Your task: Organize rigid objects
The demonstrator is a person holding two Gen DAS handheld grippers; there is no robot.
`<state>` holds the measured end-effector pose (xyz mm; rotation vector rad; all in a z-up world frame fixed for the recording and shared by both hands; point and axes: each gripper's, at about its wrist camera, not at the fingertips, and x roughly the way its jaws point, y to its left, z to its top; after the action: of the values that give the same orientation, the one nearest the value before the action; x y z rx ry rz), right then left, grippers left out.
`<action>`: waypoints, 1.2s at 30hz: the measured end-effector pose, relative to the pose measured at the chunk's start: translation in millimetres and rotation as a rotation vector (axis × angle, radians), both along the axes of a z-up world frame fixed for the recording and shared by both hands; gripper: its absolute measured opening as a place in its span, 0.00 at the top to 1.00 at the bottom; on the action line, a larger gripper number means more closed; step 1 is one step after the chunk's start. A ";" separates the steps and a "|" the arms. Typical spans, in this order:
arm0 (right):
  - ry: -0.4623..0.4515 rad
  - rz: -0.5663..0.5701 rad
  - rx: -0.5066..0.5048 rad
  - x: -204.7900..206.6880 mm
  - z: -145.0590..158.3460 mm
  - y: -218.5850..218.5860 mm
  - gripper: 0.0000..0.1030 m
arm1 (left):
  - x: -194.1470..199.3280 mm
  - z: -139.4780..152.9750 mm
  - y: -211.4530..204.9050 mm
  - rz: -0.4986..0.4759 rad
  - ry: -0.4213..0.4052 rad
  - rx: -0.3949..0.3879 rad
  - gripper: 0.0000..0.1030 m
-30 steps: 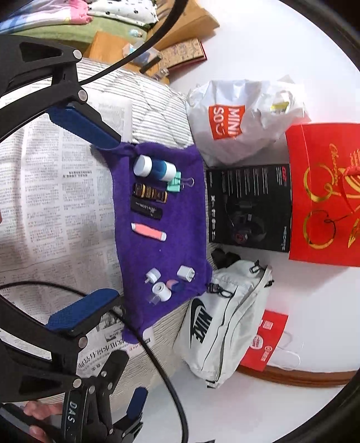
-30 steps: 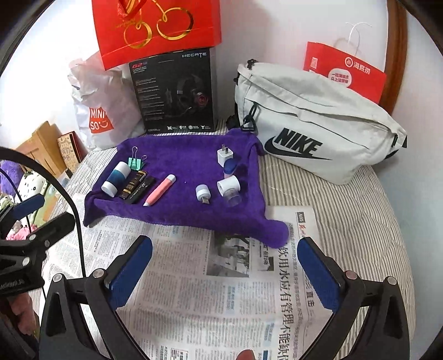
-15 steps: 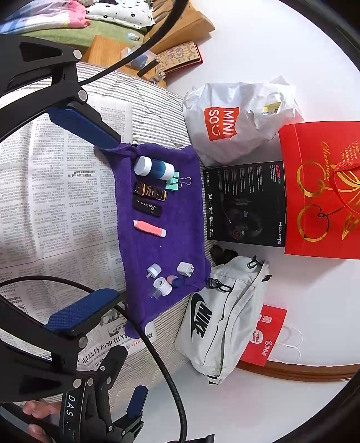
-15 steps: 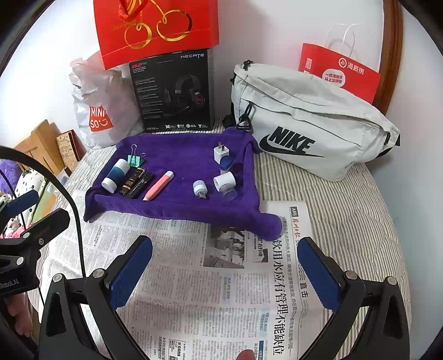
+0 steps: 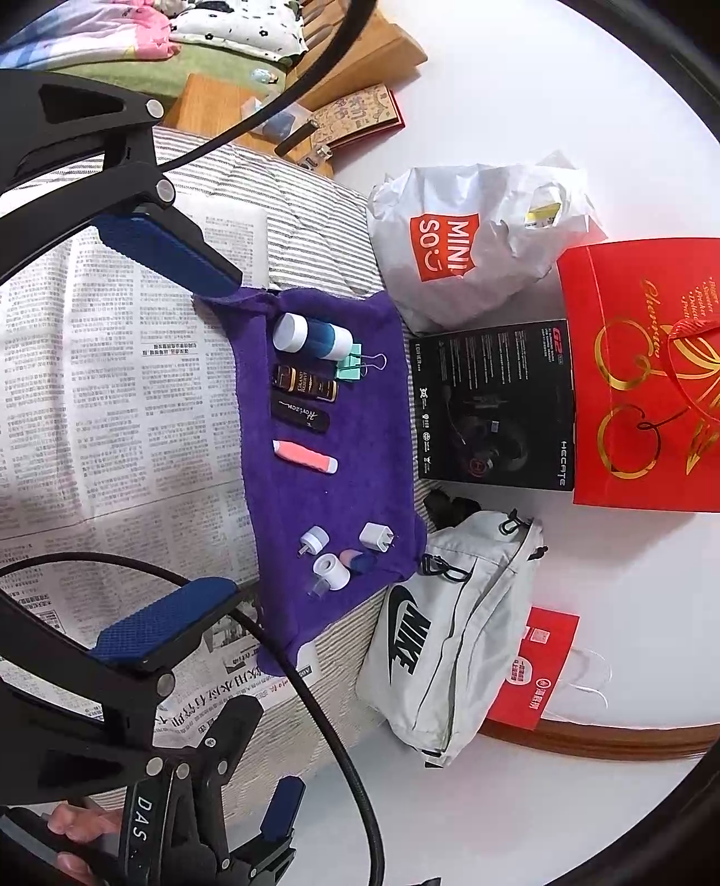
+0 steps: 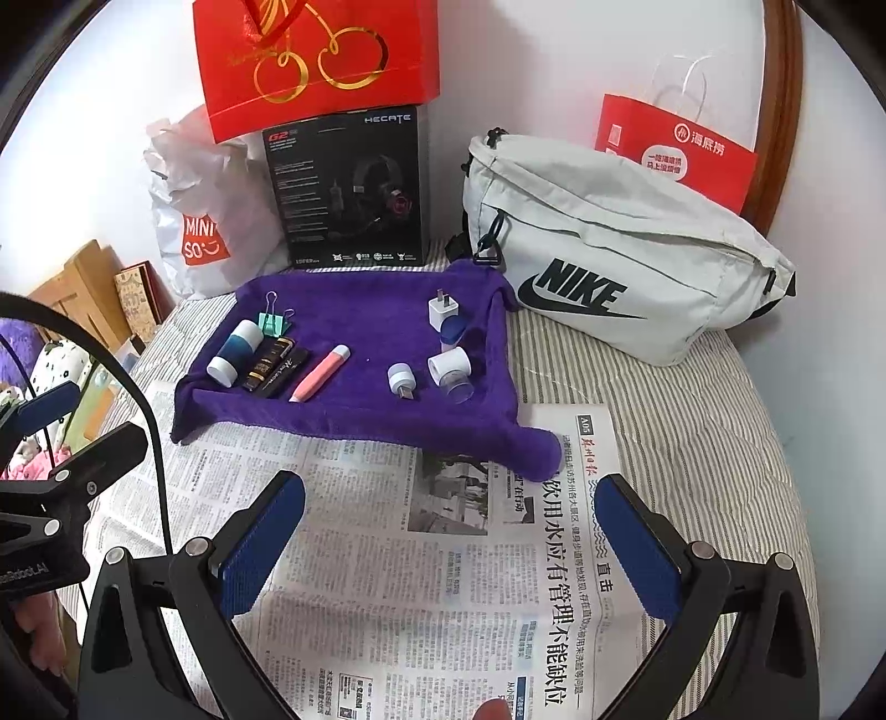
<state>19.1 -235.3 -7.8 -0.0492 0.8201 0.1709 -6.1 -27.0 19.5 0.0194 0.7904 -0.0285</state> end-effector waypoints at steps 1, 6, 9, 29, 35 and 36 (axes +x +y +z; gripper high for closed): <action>0.000 0.000 0.000 -0.2 0.1 0.4 0.00 | -0.4 -0.4 -0.1 0.001 0.001 0.001 0.01; -0.001 0.002 0.002 -0.9 0.4 0.0 0.00 | -0.4 -1.1 0.3 0.003 0.004 0.001 0.01; -0.001 0.000 0.003 -1.6 0.5 0.1 0.00 | -0.5 -2.1 0.5 0.003 0.008 0.000 0.01; 0.002 -0.002 0.001 -2.3 -0.2 0.7 0.00 | -1.4 -1.7 0.0 -0.004 0.013 0.007 0.01; 0.004 -0.003 0.000 -1.9 -0.8 0.1 0.00 | -1.3 -1.5 -0.6 -0.007 0.013 0.006 0.01; 0.004 -0.003 0.001 -2.0 -0.8 0.1 0.00 | -0.9 -1.7 -0.7 -0.010 0.014 0.006 0.01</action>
<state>17.1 -235.3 -8.6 -0.0468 0.8239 0.1685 -7.0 -27.7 17.8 0.0287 0.8048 -0.0355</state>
